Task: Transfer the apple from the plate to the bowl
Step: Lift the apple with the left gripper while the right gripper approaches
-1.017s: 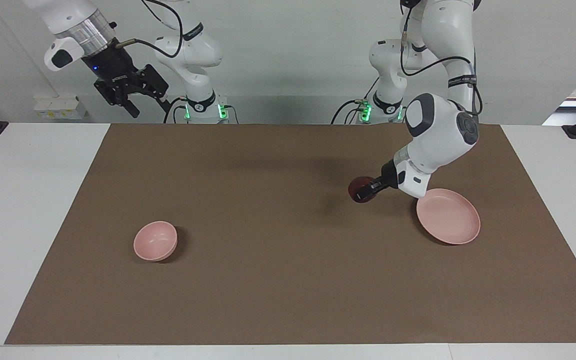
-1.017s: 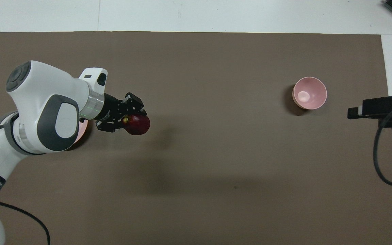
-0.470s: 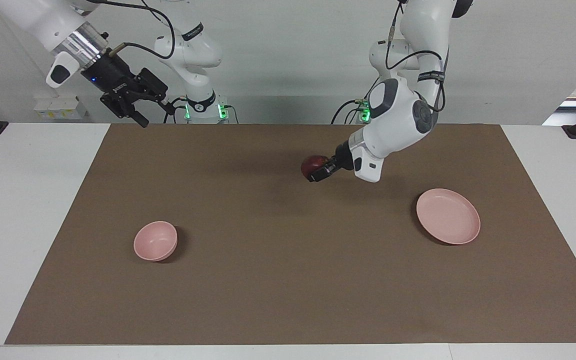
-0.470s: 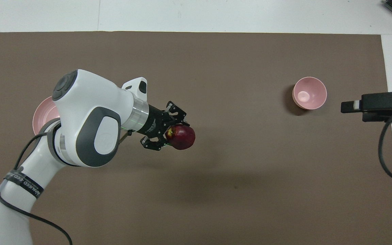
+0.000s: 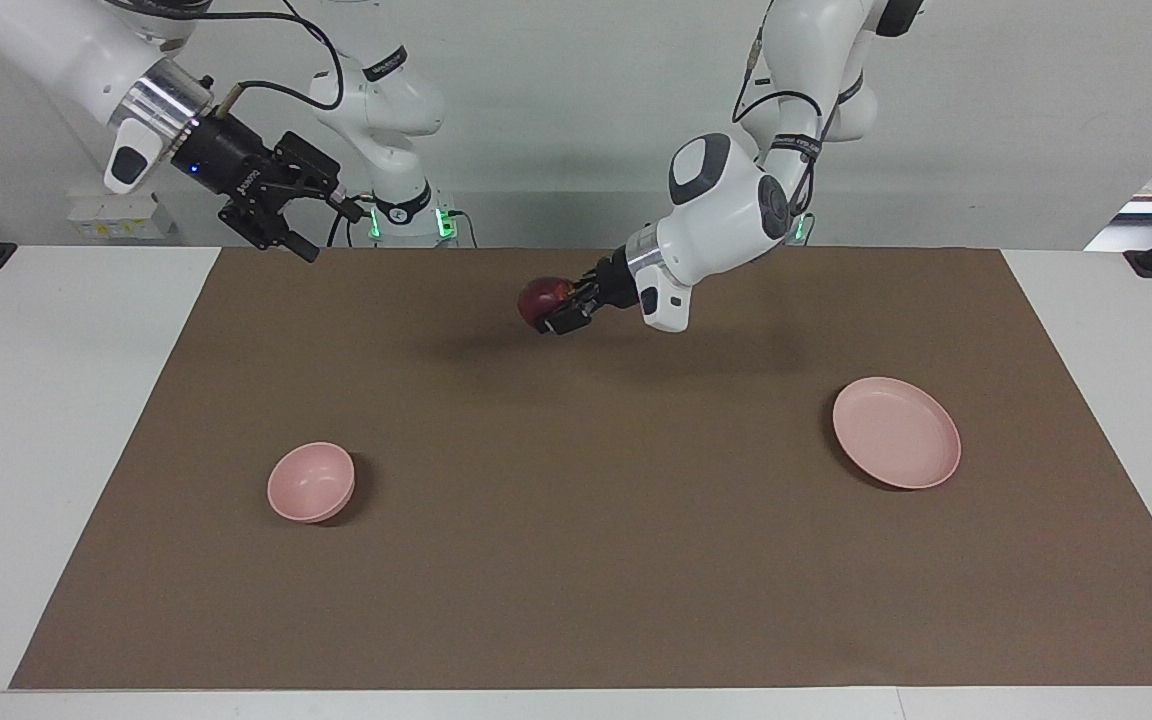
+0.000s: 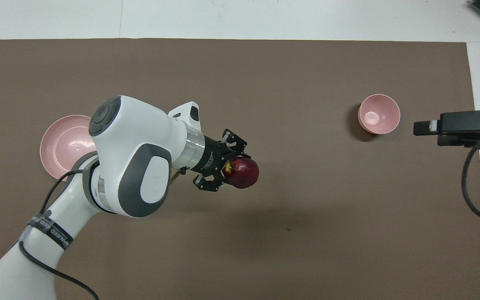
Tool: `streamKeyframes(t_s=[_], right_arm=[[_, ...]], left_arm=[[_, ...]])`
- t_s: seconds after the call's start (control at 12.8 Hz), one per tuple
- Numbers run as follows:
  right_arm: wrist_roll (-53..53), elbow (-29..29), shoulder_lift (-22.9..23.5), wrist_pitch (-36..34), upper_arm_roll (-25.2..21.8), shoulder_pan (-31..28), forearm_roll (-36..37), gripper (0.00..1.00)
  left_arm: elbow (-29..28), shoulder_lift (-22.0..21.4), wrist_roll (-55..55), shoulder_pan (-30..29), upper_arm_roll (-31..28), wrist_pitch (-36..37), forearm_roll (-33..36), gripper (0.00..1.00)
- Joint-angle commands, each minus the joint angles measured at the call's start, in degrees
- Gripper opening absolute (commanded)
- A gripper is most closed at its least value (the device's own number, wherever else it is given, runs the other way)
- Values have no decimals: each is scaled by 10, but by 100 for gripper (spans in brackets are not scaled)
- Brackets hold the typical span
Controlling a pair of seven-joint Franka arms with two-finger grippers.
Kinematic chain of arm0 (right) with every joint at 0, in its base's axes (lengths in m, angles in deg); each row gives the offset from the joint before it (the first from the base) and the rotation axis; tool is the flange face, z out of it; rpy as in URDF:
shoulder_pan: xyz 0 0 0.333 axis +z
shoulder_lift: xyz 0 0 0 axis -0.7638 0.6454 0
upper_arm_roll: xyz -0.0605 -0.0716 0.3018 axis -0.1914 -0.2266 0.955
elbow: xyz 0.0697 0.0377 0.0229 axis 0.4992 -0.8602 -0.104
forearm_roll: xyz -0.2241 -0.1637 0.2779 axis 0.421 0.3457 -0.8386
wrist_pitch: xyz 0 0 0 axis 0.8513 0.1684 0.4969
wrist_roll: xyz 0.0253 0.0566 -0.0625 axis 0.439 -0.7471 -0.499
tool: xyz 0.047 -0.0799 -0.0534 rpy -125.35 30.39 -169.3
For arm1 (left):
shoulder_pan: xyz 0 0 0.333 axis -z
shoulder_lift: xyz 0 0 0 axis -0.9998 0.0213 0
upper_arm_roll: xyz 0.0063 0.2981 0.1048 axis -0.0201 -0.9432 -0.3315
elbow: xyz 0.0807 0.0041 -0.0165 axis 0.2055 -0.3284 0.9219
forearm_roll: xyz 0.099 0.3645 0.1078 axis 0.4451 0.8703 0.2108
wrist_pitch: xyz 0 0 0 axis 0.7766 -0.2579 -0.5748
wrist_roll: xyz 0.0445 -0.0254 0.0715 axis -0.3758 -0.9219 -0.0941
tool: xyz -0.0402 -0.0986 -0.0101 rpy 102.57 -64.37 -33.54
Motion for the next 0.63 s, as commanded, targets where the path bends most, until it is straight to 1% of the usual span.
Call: streamKeyframes(t_s=[0.0,0.08,0.23,0.39,0.55], right_arm=[[-31,-40,-28,2,3,-12,-45,100],[-31,-53,-34,2,3,-12,-68,100],[-32,-71,-34,0,4,-11,-98,100],[-69,-103,-32,1,3,-11,-160,100],[-69,-108,-32,5,3,-6,-170,100]], left_arm=[[-8,-7,-7,-6,13,-11,-112,0],[-8,-7,-7,-7,29,-18,-148,0],[-8,-9,-6,-7,55,-62,-242,0],[-8,-10,-6,-7,87,-111,-333,0],[-3,-8,-4,-3,101,-117,-368,0]])
